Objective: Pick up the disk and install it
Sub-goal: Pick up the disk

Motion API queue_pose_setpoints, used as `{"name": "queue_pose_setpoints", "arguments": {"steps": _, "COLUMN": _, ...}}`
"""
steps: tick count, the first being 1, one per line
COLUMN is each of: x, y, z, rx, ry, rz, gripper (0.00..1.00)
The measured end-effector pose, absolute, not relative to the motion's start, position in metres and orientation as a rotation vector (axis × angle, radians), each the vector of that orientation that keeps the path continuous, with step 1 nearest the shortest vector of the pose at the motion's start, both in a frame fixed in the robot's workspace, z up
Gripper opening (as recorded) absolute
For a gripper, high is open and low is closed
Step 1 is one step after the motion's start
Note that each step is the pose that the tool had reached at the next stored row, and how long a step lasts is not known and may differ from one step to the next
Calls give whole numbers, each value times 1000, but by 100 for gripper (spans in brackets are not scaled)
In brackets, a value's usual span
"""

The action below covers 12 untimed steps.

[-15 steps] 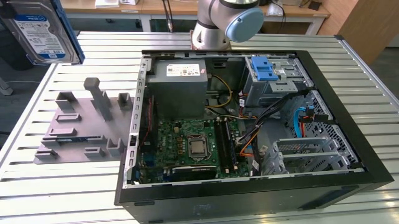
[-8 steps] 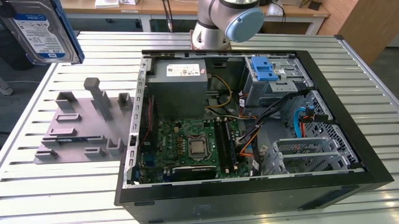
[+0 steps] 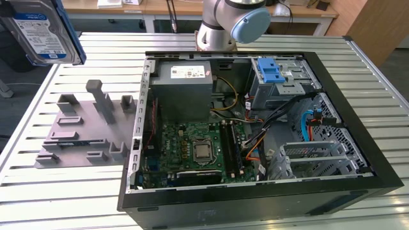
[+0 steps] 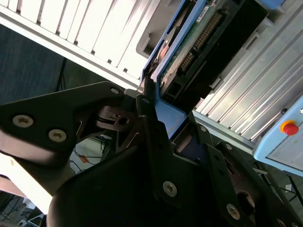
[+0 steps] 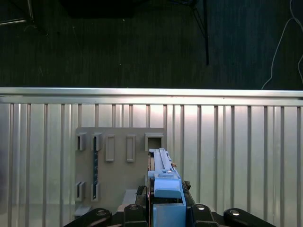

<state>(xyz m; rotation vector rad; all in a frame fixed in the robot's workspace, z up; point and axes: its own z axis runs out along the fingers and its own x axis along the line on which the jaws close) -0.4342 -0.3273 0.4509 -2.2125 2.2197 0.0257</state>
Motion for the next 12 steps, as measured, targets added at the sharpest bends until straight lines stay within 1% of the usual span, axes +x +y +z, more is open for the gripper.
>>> {"name": "queue_pose_setpoints", "arguments": {"steps": 12, "x": -434, "y": -327, "z": 460, "rx": -2213, "ry": 2220, "rz": 26, "gripper": 36}}
